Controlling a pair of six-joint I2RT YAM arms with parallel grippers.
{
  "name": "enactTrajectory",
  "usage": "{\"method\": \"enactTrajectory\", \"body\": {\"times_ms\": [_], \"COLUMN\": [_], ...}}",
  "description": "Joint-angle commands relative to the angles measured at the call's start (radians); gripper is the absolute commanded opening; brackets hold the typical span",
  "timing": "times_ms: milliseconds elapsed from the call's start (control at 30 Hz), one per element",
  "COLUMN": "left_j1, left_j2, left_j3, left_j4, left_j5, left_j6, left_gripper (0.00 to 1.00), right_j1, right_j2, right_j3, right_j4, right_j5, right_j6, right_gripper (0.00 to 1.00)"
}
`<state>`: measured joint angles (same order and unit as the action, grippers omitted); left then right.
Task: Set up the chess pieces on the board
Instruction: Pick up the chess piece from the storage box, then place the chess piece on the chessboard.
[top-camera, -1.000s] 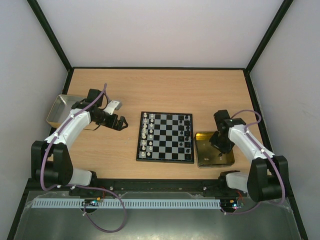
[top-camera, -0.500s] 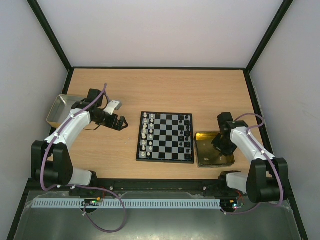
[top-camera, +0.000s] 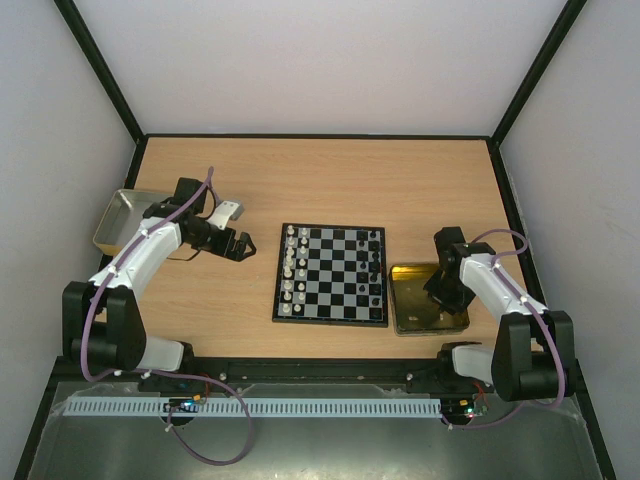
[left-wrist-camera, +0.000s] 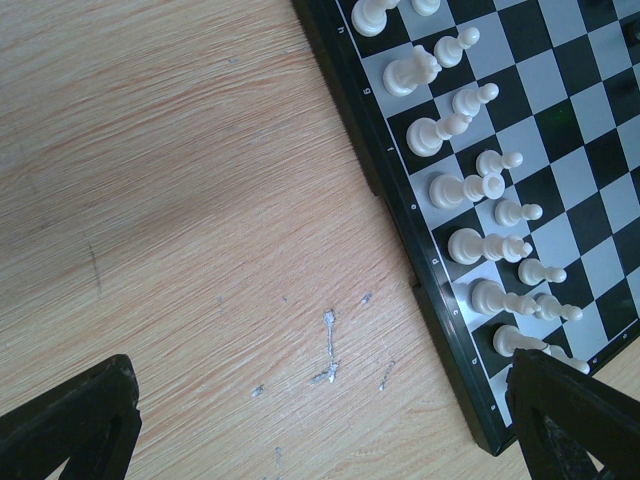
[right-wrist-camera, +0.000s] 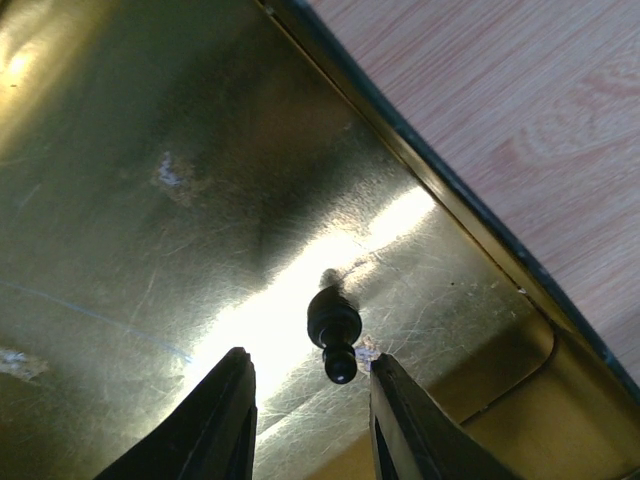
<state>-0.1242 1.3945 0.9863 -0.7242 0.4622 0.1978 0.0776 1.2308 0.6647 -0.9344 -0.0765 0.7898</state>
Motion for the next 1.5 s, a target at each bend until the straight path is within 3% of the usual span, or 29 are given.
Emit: {"method": "enactTrajectory", "body": {"times_ms": [0, 233, 500, 700, 900, 1033, 1267, 1467], "left_j1": [-0.003, -0.003, -0.003, -0.003, -0.003, -0.003, -0.003, -0.003], "left_j2": [-0.020, -0.020, -0.019, -0.017, -0.014, -0.008, -0.008, -0.013], "left_j3": [-0.012, -0.013, -0.013, -0.013, -0.013, -0.012, -0.014, -0.013], "left_j4": [-0.006, -0.004, -0.004, -0.004, -0.004, -0.004, -0.005, -0.004], "left_j5": [0.001, 0.001, 0.003, 0.001, 0.003, 0.004, 0.002, -0.002], "left_j6": [-0.004, -0.004, -0.003, -0.004, -0.003, -0.001, -0.001, -0.003], "left_gripper": [0.99, 0.99, 0.99, 0.99, 0.99, 0.99, 0.99, 0.99], "right_j1": [-0.011, -0.019, -0.025, -0.027, -0.009, 0.121, 0.527, 0.750], "right_j2": [0.018, 0.029, 0.061, 0.070, 0.021, 0.007, 0.089, 0.177], "right_j3": [-0.019, -0.022, -0.028, -0.015, 0.073, 0.179, 0.396, 0.413], "right_j4": [0.007, 0.023, 0.054, 0.056, -0.013, -0.084, -0.193, -0.161], "right_j5": [0.038, 0.045, 0.046, 0.050, 0.069, 0.087, 0.138, 0.074], "right_j6": [0.017, 0.022, 0.019, 0.013, -0.004, 0.037, 0.136, 0.166], "right_gripper": [0.29, 0.21, 0.20, 0.02, 0.02, 0.02, 0.02, 0.02]}}
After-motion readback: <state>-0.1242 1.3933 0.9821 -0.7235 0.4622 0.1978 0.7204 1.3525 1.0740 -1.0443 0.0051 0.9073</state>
